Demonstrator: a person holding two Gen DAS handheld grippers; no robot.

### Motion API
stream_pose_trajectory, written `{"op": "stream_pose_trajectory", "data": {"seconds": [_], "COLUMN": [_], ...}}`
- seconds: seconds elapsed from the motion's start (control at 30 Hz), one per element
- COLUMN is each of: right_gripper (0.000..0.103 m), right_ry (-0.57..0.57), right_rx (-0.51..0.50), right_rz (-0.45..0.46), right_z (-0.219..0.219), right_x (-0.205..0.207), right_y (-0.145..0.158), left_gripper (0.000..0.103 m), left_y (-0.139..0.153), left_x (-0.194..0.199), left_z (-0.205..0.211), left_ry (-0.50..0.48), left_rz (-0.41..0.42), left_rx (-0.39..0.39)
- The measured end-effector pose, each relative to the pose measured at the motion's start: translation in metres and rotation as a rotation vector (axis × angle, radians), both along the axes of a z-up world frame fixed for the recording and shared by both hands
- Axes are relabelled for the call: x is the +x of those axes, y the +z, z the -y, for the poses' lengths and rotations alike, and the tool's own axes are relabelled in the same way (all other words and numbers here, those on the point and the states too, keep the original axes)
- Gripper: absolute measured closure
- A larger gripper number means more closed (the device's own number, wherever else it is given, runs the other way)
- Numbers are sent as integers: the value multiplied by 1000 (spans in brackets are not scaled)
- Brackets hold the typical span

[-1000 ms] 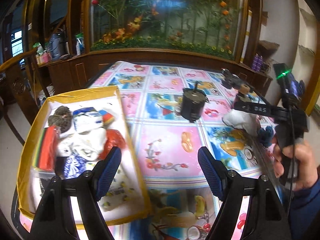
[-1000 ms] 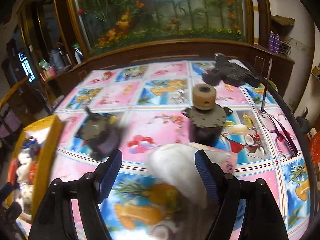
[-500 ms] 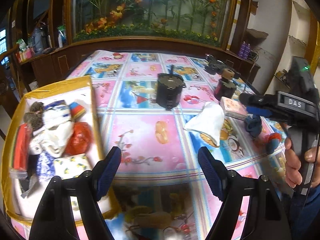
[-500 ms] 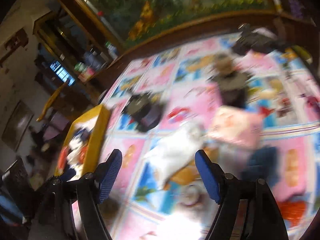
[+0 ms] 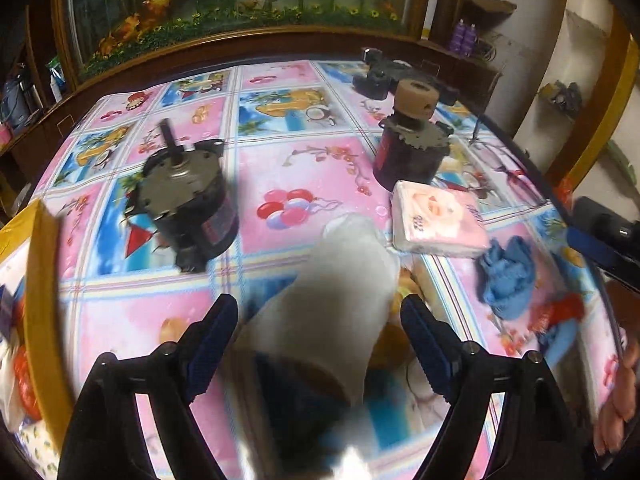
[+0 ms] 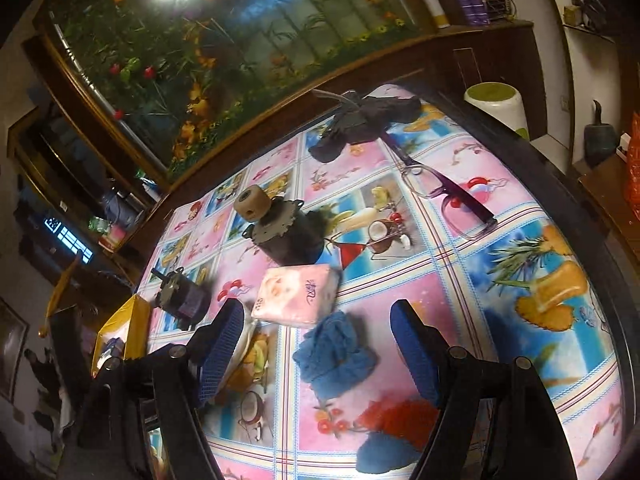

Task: Organize soft objects
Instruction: 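Grasp the white cloth with the left gripper while the right grasps the blue knit cloth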

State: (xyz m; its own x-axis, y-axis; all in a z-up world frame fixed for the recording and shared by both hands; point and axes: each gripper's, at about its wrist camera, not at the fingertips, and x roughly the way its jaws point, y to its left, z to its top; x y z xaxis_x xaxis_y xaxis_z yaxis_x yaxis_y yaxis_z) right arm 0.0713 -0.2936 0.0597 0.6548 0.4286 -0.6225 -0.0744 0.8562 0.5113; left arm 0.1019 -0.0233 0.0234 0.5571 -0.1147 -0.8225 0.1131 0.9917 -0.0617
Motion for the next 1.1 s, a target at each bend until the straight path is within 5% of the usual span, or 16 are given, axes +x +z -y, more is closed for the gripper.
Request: {"op": "stream_pose_trajectory", "data": {"seconds": [0.03,0.07,0.17,0.27,0.47,0.67,1.1], "right_gripper": [23,23,23,23,24,54,56], "right_ry": [0,2,5,31,108,117,195], "right_rx": [0,-1,-22,-59,-308,-478,-357], "right_rz": [1,1,-9,-26,-42,-89,173], "right_z": [0,0,-3,-12,-56,-75,-92], "right_x": [0,0,0,1,-2,2,-29], "right_y": [0,0,-2,-6,-16,-41,4], "left_gripper": [29,56,91,93,93,93,93], "left_y": [-6,-10,-9,-7,5,11,20], "left_x": [6,10,10,1,-42,-57,-62], "left_z": [3,5,5,-5,-31,-38,-43], "left_ry": [-2,7,22,33,59,47,54], "left_rz": [-10,-23,10,19,108,166,219], "left_rx": [1,3,14,-39,-70,-82,-104]}}
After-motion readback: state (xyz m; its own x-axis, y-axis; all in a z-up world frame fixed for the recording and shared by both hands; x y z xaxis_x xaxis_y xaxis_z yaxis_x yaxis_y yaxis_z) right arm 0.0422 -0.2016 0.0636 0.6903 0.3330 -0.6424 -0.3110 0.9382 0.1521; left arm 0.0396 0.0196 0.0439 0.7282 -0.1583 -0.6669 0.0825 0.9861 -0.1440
